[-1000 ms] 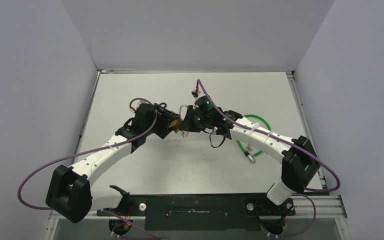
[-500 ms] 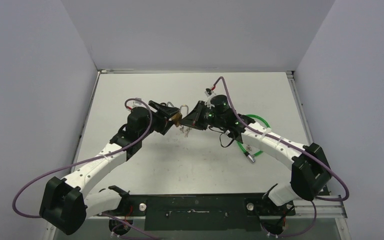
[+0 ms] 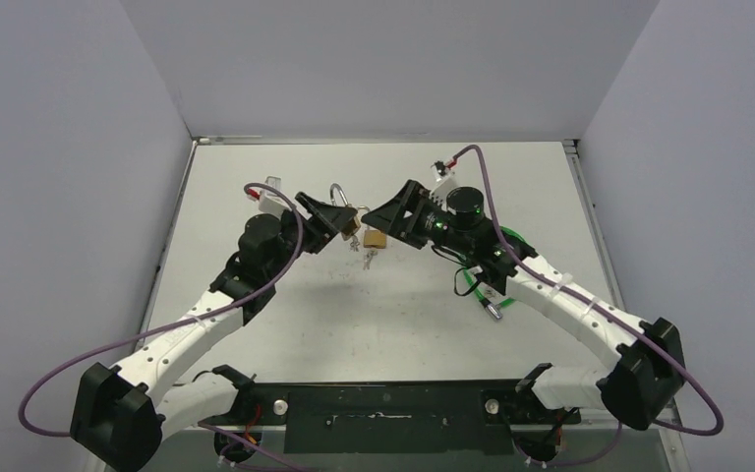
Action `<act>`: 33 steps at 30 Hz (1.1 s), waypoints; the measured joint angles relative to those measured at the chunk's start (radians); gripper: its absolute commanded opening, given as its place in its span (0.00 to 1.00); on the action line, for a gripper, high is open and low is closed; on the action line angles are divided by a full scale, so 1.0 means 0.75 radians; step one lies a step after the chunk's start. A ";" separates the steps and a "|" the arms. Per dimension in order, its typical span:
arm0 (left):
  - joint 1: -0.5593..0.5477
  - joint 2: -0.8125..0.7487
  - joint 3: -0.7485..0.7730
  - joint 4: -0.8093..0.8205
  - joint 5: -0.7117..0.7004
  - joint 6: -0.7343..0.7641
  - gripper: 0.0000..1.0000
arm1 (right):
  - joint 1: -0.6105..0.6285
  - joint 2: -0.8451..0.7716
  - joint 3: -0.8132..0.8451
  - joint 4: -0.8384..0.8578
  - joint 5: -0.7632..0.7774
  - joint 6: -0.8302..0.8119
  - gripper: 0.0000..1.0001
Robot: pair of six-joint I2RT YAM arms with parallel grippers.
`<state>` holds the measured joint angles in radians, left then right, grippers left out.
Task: Unlock with the key
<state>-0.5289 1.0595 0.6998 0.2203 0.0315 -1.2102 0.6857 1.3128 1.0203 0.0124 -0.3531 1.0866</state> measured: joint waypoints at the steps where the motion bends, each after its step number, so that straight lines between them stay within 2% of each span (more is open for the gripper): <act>1: -0.001 -0.004 0.000 -0.004 0.006 0.080 0.00 | -0.001 -0.034 0.000 -0.021 0.024 -0.043 0.77; 6: -0.003 -0.012 0.049 -0.127 0.110 0.547 0.00 | -0.008 -0.195 0.021 -0.110 0.082 -0.241 0.85; 9: -0.003 -0.012 0.103 -0.192 0.226 0.790 0.00 | -0.009 -0.205 0.090 -0.160 0.082 -0.333 0.86; 12: -0.003 -0.012 0.159 -0.226 0.375 0.995 0.00 | -0.009 -0.159 0.196 -0.228 0.081 -0.405 0.85; 15: -0.004 -0.013 0.184 -0.223 0.484 1.098 0.00 | -0.009 -0.086 0.282 -0.273 0.068 -0.443 0.79; 22: -0.008 -0.013 0.186 -0.211 0.651 1.176 0.00 | -0.022 0.039 0.329 -0.300 -0.015 -0.457 0.45; 25: -0.008 -0.013 0.186 -0.207 0.689 1.176 0.00 | -0.039 0.046 0.328 -0.292 -0.066 -0.441 0.27; 31: -0.003 -0.013 0.185 -0.200 0.724 1.164 0.00 | -0.089 0.038 0.257 -0.146 -0.206 -0.378 0.00; 32: -0.002 -0.013 0.185 -0.200 0.731 1.160 0.04 | -0.095 0.032 0.241 -0.123 -0.225 -0.372 0.00; 33: -0.002 -0.013 0.185 -0.199 0.741 1.147 0.18 | -0.104 0.025 0.219 -0.086 -0.253 -0.357 0.00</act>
<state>-0.5301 1.0500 0.8383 0.0708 0.5873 -0.3496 0.6079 1.3319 1.1843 -0.0521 -0.5430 0.8192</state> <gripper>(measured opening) 0.639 0.066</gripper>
